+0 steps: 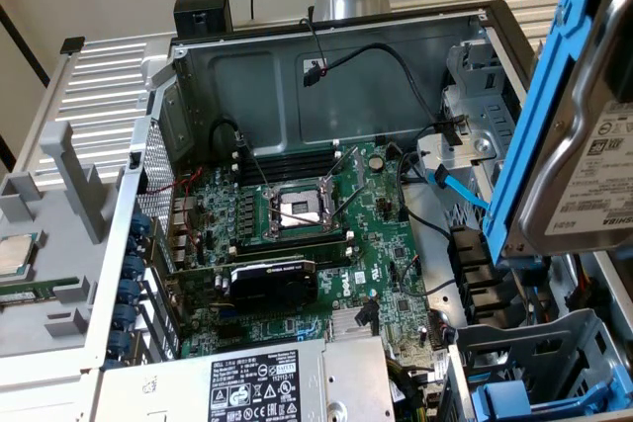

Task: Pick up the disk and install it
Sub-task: 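Insert the disk into the insertion slot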

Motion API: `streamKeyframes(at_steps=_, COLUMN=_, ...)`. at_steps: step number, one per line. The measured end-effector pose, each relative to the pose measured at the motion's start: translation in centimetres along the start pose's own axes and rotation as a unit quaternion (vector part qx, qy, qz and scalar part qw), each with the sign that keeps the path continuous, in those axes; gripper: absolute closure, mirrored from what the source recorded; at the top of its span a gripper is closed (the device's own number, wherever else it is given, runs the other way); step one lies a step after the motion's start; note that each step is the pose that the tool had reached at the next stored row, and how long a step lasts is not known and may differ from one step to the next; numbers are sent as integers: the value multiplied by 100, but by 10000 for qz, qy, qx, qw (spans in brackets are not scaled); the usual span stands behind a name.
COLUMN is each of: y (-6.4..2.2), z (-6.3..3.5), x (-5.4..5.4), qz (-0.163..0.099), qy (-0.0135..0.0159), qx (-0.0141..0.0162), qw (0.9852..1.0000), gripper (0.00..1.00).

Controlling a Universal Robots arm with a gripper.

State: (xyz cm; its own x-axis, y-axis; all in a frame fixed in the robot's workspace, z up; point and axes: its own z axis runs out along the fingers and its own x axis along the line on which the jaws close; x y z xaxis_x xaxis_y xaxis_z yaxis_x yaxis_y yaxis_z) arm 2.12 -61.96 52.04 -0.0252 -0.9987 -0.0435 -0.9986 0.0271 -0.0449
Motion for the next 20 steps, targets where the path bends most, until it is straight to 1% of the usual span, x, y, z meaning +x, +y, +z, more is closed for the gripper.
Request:
streamKeyframes(at_steps=3, y=6, z=20, x=26, qz=-1, qy=1, qx=1, qw=10000, gripper=63)
streamKeyframes(at_steps=11, y=11, z=147, x=68, qz=0, qy=-1, qx=8, qw=10000, gripper=63)
streamKeyframes(at_steps=17, y=13, z=220, x=142, qz=0, qy=-2, qx=9, qw=10000, gripper=63)
streamKeyframes(at_steps=20, y=15, z=266, x=163, qz=0, qy=-1, qx=15, qw=10000, gripper=63)
